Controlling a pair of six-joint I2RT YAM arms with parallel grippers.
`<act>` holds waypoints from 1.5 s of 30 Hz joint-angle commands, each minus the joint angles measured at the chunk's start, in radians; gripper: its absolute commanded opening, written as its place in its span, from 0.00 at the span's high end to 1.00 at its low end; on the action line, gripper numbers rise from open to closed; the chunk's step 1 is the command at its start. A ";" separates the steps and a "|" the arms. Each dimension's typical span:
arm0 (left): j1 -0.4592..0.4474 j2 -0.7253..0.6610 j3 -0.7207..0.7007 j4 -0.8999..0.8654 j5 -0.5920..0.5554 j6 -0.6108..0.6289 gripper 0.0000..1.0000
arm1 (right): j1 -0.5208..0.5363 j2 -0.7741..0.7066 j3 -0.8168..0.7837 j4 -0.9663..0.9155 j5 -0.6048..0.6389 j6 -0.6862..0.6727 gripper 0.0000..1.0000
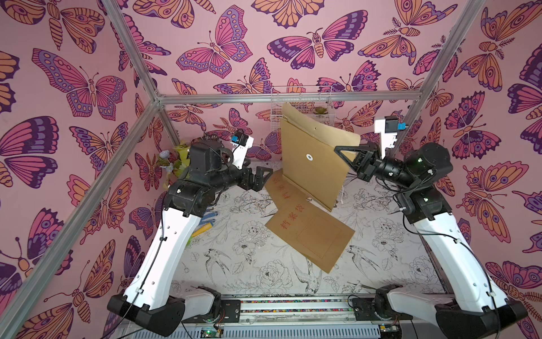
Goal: Open the file bag
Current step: Place the file bag at the center of the board.
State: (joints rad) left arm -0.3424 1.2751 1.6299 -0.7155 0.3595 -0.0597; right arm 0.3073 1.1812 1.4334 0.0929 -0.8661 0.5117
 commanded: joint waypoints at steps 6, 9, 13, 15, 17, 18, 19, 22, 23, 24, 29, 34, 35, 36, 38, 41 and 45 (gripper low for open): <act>0.017 -0.146 -0.329 -0.083 -0.309 -0.212 0.01 | 0.222 0.006 0.018 -0.305 0.289 -0.203 1.00; 0.042 -0.221 -0.404 -0.118 -0.348 -0.262 0.01 | 0.281 0.020 0.009 -0.242 0.235 -0.139 1.00; 0.063 -0.271 -0.421 -0.192 -0.359 -0.281 0.01 | 0.256 0.025 -0.053 -0.149 0.256 -0.018 1.00; 0.071 -0.259 -0.413 -0.219 -0.372 -0.282 0.01 | 0.209 0.055 -0.079 -0.188 0.328 0.024 1.00; 0.078 -0.212 -0.398 -0.243 -0.351 -0.269 0.01 | 0.162 0.116 -0.119 -0.180 0.320 0.080 1.00; 0.080 -0.179 -0.390 -0.252 -0.340 -0.266 0.01 | 0.146 0.163 -0.141 -0.167 0.292 0.095 1.00; 0.081 -0.149 -0.387 -0.256 -0.331 -0.266 0.01 | 0.137 0.207 -0.159 -0.164 0.268 0.102 1.00; 0.083 -0.055 -0.383 -0.249 -0.307 -0.274 0.01 | 0.121 0.355 -0.207 -0.116 0.159 0.095 1.00; 0.083 -0.029 -0.382 -0.243 -0.303 -0.281 0.01 | 0.120 0.382 -0.225 -0.095 0.152 0.097 1.00; 0.083 -0.012 -0.383 -0.232 -0.312 -0.297 0.01 | 0.123 0.432 -0.243 -0.066 0.153 0.101 1.00; 0.095 0.030 -0.440 -0.140 -0.375 -0.452 0.01 | 0.125 0.516 -0.254 -0.061 0.210 0.083 1.00; 0.120 0.008 -0.574 0.044 -0.255 -0.447 0.01 | 0.134 0.561 -0.247 -0.041 0.261 0.104 1.00; 0.127 0.008 -0.586 0.057 -0.220 -0.447 0.01 | 0.140 0.571 -0.241 -0.034 0.264 0.110 1.00; 0.131 0.008 -0.596 0.073 -0.183 -0.446 0.01 | 0.148 0.581 -0.233 -0.033 0.270 0.112 1.00; 0.132 -0.035 -0.623 0.107 -0.141 -0.449 0.01 | 0.167 0.607 -0.209 -0.040 0.287 0.107 1.00; 0.132 -0.056 -0.668 0.165 -0.104 -0.459 0.01 | 0.201 0.657 -0.163 -0.047 0.315 0.108 1.00; 0.132 -0.032 -0.703 0.160 -0.117 -0.484 0.03 | 0.239 0.731 -0.099 -0.026 0.344 0.134 1.00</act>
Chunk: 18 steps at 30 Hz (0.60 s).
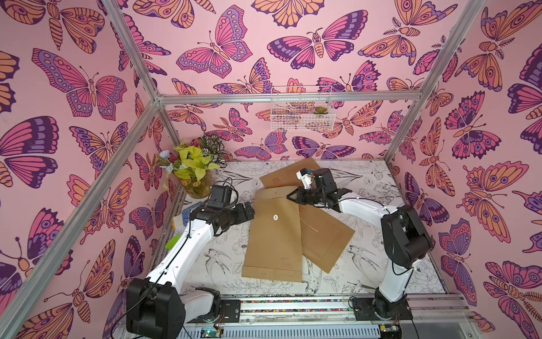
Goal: Open the file bag
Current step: Place the file bag at the center of the board.
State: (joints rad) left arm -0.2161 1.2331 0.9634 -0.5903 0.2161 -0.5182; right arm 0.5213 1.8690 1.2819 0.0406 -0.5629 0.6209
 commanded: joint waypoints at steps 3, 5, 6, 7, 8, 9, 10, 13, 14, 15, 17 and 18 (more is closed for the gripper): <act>0.006 0.048 -0.065 0.035 0.005 -0.050 0.05 | 0.050 0.101 0.114 0.027 0.050 0.043 1.00; 0.009 0.089 -0.080 0.029 -0.037 -0.076 0.07 | 0.066 0.138 0.159 0.016 0.048 0.046 1.00; 0.014 0.101 -0.084 0.024 -0.053 -0.084 0.07 | 0.073 0.151 0.176 0.014 0.045 0.045 1.00; 0.021 0.113 -0.089 0.024 -0.065 -0.092 0.07 | 0.080 0.168 0.195 0.012 0.038 0.041 1.00; 0.029 0.125 -0.095 0.024 -0.076 -0.103 0.08 | 0.085 0.184 0.213 0.008 0.033 0.036 1.00; 0.036 0.135 -0.098 0.027 -0.082 -0.107 0.08 | 0.091 0.199 0.229 -0.001 0.033 0.032 1.00; 0.045 0.146 -0.103 0.034 -0.084 -0.109 0.10 | 0.096 0.213 0.244 -0.008 0.032 0.031 1.00; 0.062 0.180 -0.101 0.040 -0.081 -0.104 0.15 | 0.106 0.254 0.282 -0.015 0.025 0.033 1.00; 0.065 0.194 -0.097 0.040 -0.078 -0.103 0.16 | 0.107 0.268 0.299 -0.023 0.024 0.031 1.00; 0.067 0.205 -0.094 0.040 -0.075 -0.100 0.16 | 0.109 0.279 0.313 -0.031 0.022 0.031 1.00; 0.069 0.236 -0.086 0.041 -0.075 -0.099 0.19 | 0.113 0.303 0.339 -0.040 0.021 0.033 1.00; 0.069 0.248 -0.082 0.042 -0.081 -0.099 0.20 | 0.117 0.313 0.351 -0.044 0.024 0.033 1.00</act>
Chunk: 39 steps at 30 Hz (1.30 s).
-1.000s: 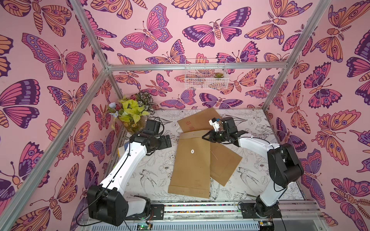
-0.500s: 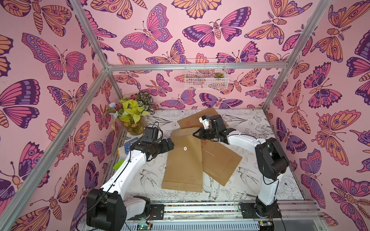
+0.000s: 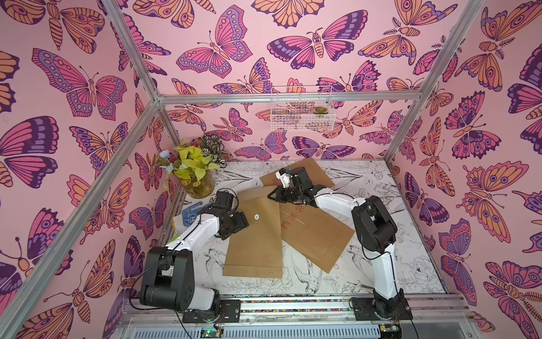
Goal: Open the file bag
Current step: Place the file bag at the center of the board.
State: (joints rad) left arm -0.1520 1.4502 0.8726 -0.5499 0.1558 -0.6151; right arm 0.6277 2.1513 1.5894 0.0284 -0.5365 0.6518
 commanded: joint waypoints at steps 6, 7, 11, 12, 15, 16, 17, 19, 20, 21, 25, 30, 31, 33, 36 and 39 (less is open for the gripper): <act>0.022 0.073 0.016 -0.002 -0.038 -0.013 0.22 | 0.043 0.100 0.108 -0.041 -0.009 0.021 1.00; 0.023 0.072 0.014 -0.004 -0.039 -0.013 0.22 | 0.049 0.113 0.119 -0.043 -0.011 0.025 1.00; 0.031 0.066 0.002 -0.004 -0.059 -0.011 0.22 | 0.068 0.169 0.174 -0.052 -0.019 0.032 1.00; 0.033 0.068 0.000 -0.007 -0.057 -0.011 0.22 | 0.071 0.179 0.186 -0.057 -0.020 0.032 1.00; 0.037 0.070 -0.001 -0.010 -0.047 -0.010 0.22 | 0.074 0.206 0.208 -0.067 -0.018 0.032 1.00; 0.037 0.073 -0.001 -0.009 -0.044 -0.007 0.22 | 0.074 0.211 0.213 -0.070 -0.013 0.030 1.00; 0.037 0.075 0.000 -0.010 -0.043 -0.006 0.22 | 0.073 0.217 0.220 -0.075 -0.011 0.027 1.00; 0.037 0.083 0.004 -0.014 -0.044 -0.002 0.22 | 0.073 0.231 0.239 -0.090 -0.009 0.014 1.00; 0.037 0.088 0.006 -0.013 -0.045 0.000 0.22 | 0.073 0.237 0.248 -0.098 -0.010 0.007 1.00; 0.037 0.094 0.010 -0.014 -0.045 0.003 0.22 | 0.073 0.243 0.255 -0.105 -0.006 0.001 1.00; 0.037 0.122 0.023 -0.015 -0.020 0.007 0.22 | 0.068 0.255 0.257 -0.117 0.004 -0.013 1.00; 0.037 0.131 0.025 -0.014 -0.019 0.014 0.21 | 0.061 0.257 0.255 -0.128 0.005 -0.022 1.00; 0.037 0.131 0.026 -0.014 -0.021 0.015 0.21 | 0.062 0.256 0.252 -0.130 0.011 -0.025 1.00; 0.037 0.139 0.026 -0.016 -0.020 0.014 0.21 | 0.060 0.243 0.236 -0.134 0.027 -0.025 0.92; 0.037 0.144 0.019 -0.015 -0.021 0.009 0.20 | 0.060 0.205 0.188 -0.127 0.062 -0.026 0.81; 0.037 0.158 0.016 -0.015 -0.026 0.010 0.20 | 0.058 0.167 0.147 -0.125 0.098 -0.036 0.68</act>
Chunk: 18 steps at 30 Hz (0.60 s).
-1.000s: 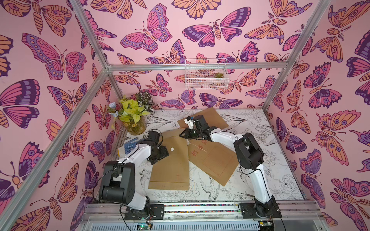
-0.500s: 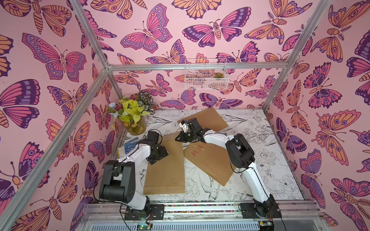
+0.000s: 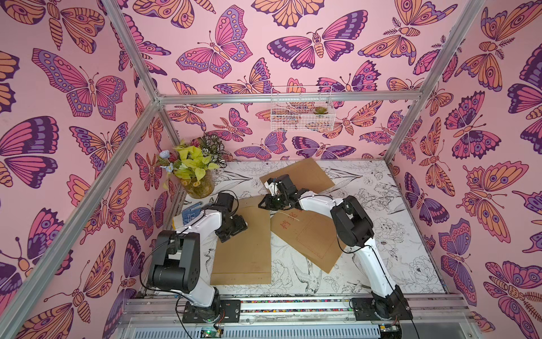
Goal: Open the file bag
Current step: Place the file bag at the center of the board.
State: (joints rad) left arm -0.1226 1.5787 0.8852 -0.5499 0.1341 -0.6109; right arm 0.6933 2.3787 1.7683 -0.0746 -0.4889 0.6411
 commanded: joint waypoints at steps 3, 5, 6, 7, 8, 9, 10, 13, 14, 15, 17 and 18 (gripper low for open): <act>0.008 0.053 0.006 -0.015 -0.018 0.005 0.20 | -0.008 -0.068 -0.034 -0.041 0.049 -0.040 0.66; 0.006 0.065 0.008 -0.015 -0.018 0.002 0.20 | -0.008 -0.077 -0.051 -0.036 0.048 -0.037 0.68; 0.008 0.070 0.008 -0.013 -0.018 0.001 0.20 | -0.008 -0.084 -0.068 -0.023 0.046 -0.033 0.70; 0.008 0.072 0.008 -0.013 -0.018 0.001 0.20 | -0.007 -0.089 -0.080 -0.013 0.045 -0.030 0.72; 0.007 0.075 0.008 -0.012 -0.018 0.001 0.20 | -0.008 -0.092 -0.090 -0.009 0.043 -0.028 0.73; 0.007 0.075 0.006 -0.013 -0.018 0.001 0.20 | -0.007 -0.090 -0.092 -0.007 0.037 -0.027 0.74; 0.008 0.076 0.005 -0.013 -0.020 0.003 0.20 | -0.007 -0.087 -0.090 -0.006 0.033 -0.027 0.74; 0.009 0.075 0.000 -0.014 -0.039 0.005 0.20 | -0.008 -0.071 -0.076 0.000 0.016 -0.019 0.78; 0.009 0.076 -0.003 -0.015 -0.041 0.002 0.20 | -0.008 -0.064 -0.070 0.003 0.010 -0.015 0.78; 0.008 0.076 -0.006 -0.015 -0.042 -0.001 0.20 | -0.008 -0.061 -0.067 0.005 0.007 -0.010 0.78; 0.010 0.076 -0.008 -0.015 -0.045 -0.002 0.20 | -0.006 -0.056 -0.060 0.010 0.001 -0.003 0.78; 0.010 0.076 -0.009 -0.014 -0.049 -0.004 0.20 | -0.008 -0.050 -0.052 0.006 -0.001 -0.003 0.78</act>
State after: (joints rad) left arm -0.1226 1.6161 0.9012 -0.5537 0.1268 -0.6117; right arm 0.6884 2.3299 1.6855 -0.0834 -0.4679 0.6289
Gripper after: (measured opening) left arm 0.800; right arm 0.219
